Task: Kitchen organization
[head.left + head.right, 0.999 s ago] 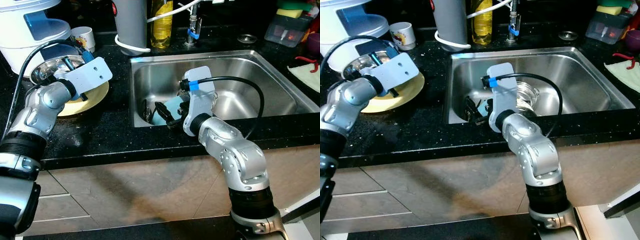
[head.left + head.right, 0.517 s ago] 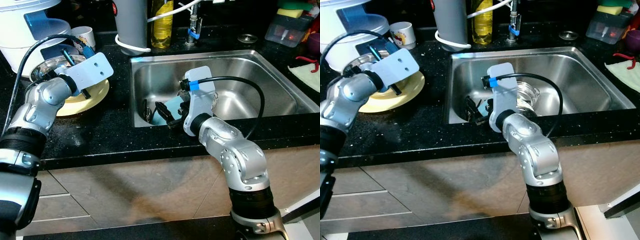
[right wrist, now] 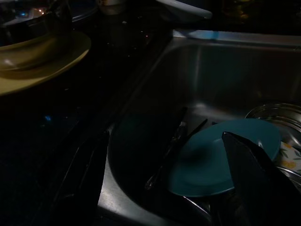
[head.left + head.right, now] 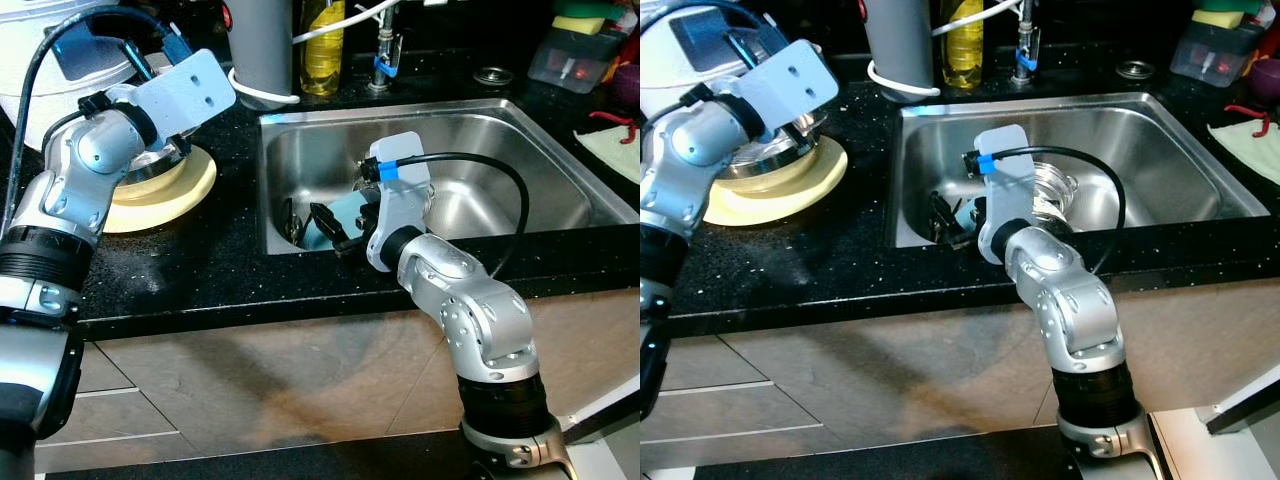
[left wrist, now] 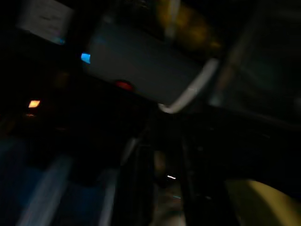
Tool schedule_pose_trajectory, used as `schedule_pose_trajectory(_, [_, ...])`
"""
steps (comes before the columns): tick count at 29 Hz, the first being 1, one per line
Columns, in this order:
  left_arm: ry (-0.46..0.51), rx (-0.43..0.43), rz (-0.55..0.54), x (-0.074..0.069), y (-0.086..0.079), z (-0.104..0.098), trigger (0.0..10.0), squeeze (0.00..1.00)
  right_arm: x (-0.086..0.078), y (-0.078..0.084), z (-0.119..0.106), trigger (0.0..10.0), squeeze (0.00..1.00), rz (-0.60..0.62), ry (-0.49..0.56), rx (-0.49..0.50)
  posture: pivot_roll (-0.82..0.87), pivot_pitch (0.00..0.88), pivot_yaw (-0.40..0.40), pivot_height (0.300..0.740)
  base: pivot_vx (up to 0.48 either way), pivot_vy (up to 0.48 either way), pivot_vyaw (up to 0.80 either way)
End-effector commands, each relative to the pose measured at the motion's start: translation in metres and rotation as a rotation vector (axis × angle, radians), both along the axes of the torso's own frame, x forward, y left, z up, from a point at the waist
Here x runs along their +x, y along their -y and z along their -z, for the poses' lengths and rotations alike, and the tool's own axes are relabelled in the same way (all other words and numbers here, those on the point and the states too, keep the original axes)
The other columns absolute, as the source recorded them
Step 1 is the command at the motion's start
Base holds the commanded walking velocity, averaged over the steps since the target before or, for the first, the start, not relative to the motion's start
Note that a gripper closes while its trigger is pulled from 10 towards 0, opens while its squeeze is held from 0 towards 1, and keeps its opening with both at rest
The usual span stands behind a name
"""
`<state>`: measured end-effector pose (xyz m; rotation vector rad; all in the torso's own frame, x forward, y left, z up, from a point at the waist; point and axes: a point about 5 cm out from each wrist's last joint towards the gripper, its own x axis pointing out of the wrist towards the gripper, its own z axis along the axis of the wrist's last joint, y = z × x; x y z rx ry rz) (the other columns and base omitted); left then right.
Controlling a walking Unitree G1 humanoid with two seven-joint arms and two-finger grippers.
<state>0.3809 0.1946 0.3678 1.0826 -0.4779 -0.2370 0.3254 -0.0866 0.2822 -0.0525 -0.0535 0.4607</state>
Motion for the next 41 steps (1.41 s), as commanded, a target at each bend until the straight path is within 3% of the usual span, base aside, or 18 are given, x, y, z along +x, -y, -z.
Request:
schedule_pose_trajectory(1, [-0.082,0.024,0.028,0.000,0.003,0.013,10.0,1.00,-0.001,-0.001,0.000,10.0,0.00,-0.008,0.007,0.003,-0.03,0.187,0.041,0.740,0.000,0.000,0.00])
schedule_pose_trajectory(5, [-0.116,0.008,0.064,0.000,0.007,0.017,10.0,1.00,-0.002,-0.002,0.001,10.0,0.00,-0.007,0.004,0.003,-0.03,0.185,0.039,0.740,0.000,0.000,0.00])
schedule_pose_trajectory(12, [-0.007,0.091,-0.031,0.002,0.000,0.010,10.0,1.00,-0.002,-0.002,0.001,10.0,0.00,-0.011,0.007,0.005,-0.03,0.181,0.042,0.740,0.000,0.000,0.00])
schedule_pose_trajectory(13, [0.008,0.093,-0.039,0.001,-0.001,0.008,10.0,0.00,-0.002,-0.002,0.001,10.0,0.00,-0.011,0.006,0.006,-0.03,0.184,0.043,0.740,0.000,0.000,0.00])
schedule_pose_trajectory(19, [0.034,0.093,-0.093,0.001,-0.007,0.005,10.0,0.00,-0.002,-0.003,0.003,10.0,0.00,-0.013,-0.003,0.006,-0.03,0.186,0.041,0.740,0.000,0.000,0.00])
schedule_pose_trajectory(27, [-0.080,0.148,-0.213,0.010,-0.028,0.032,10.0,0.00,-0.003,-0.003,0.005,10.0,0.00,-0.018,-0.011,0.000,-0.03,0.188,0.041,0.740,0.000,0.000,0.00])
schedule_pose_trajectory(31, [-0.085,0.145,-0.240,0.012,-0.032,0.038,10.0,0.00,-0.002,-0.004,0.004,10.0,0.00,-0.021,-0.011,-0.002,-0.03,0.191,0.036,0.740,0.000,0.000,0.00])
schedule_pose_trajectory(41, [-0.040,0.127,-0.210,0.017,-0.027,0.041,10.0,0.00,-0.002,-0.004,0.003,10.0,0.00,-0.024,-0.006,-0.006,-0.03,0.199,0.030,0.740,0.000,0.000,0.00])
